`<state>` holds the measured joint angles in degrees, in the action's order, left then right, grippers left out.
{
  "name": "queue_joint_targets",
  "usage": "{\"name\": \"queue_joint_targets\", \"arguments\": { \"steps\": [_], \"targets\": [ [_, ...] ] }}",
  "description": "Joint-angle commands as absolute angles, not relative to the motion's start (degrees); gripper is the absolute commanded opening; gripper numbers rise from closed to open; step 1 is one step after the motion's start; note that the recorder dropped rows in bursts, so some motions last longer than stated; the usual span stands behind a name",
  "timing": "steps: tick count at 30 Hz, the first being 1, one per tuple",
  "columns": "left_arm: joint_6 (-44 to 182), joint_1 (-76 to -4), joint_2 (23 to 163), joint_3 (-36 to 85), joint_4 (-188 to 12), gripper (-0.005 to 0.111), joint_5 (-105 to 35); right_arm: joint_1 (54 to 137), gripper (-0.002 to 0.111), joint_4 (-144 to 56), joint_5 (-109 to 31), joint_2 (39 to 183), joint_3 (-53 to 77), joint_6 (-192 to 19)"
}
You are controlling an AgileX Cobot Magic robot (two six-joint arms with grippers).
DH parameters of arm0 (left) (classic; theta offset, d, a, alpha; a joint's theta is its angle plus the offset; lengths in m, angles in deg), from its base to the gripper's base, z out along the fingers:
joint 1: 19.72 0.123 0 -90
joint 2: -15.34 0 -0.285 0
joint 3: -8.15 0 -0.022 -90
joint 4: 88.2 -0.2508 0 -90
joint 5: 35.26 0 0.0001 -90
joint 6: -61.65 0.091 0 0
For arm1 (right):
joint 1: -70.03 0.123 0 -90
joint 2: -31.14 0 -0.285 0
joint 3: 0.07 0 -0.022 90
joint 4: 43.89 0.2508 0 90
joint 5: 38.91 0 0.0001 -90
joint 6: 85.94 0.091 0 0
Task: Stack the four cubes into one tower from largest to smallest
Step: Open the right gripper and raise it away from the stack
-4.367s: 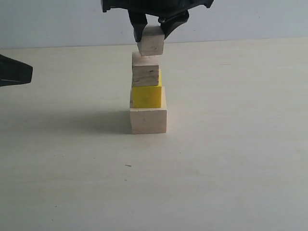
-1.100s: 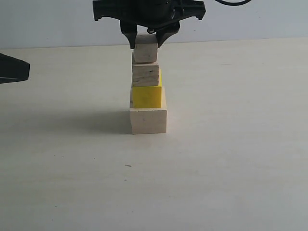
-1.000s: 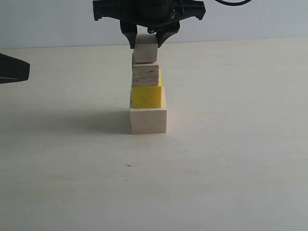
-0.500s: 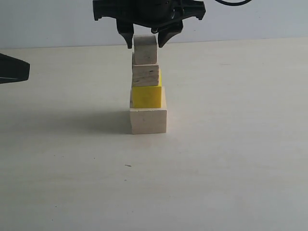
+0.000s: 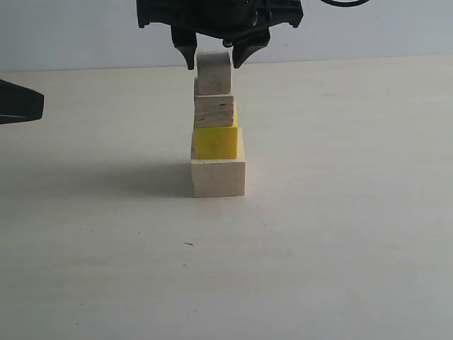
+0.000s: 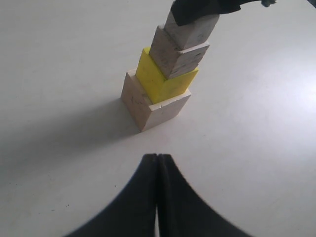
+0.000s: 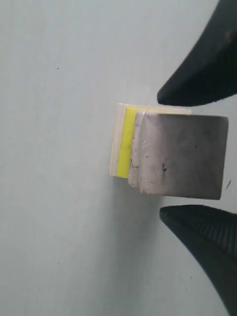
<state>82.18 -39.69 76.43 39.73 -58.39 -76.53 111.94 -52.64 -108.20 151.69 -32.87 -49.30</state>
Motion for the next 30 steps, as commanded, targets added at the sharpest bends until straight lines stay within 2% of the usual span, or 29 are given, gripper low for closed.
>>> {"name": "queue_joint_targets", "arguments": {
  "steps": [1, 7, 14, 17, 24, 30],
  "targets": [
    [82.4, -39.7, 76.1, 39.8, -57.9, 0.000, -76.6, 112.0, 0.058, -52.9, -107.5, 149.6, -33.2, -49.9],
    [82.4, -39.7, 76.1, 39.8, -58.0, 0.000, -76.6, 112.0, 0.061, -52.9, -107.5, 147.2, -33.2, -49.9],
    [82.4, -39.7, 76.1, 39.8, -58.0, 0.000, -76.6, 112.0, 0.059, -52.0, -108.0, 143.7, -33.2, -52.5],
    [82.4, -39.7, 76.1, 39.8, -58.0, 0.000, -76.6, 112.0, 0.048, -51.4, -108.9, 142.6, -33.2, -54.0],
    [82.4, -39.7, 76.1, 39.8, -58.0, 0.000, -76.6, 112.0, 0.002, -50.3, -108.9, 142.0, -33.1, -66.1],
    [82.3, -39.7, 74.9, 39.8, -59.5, 0.000, -76.9, 112.0, 0.000, -47.1, -108.9, 138.1, -29.0, -68.9]
  ]
}}
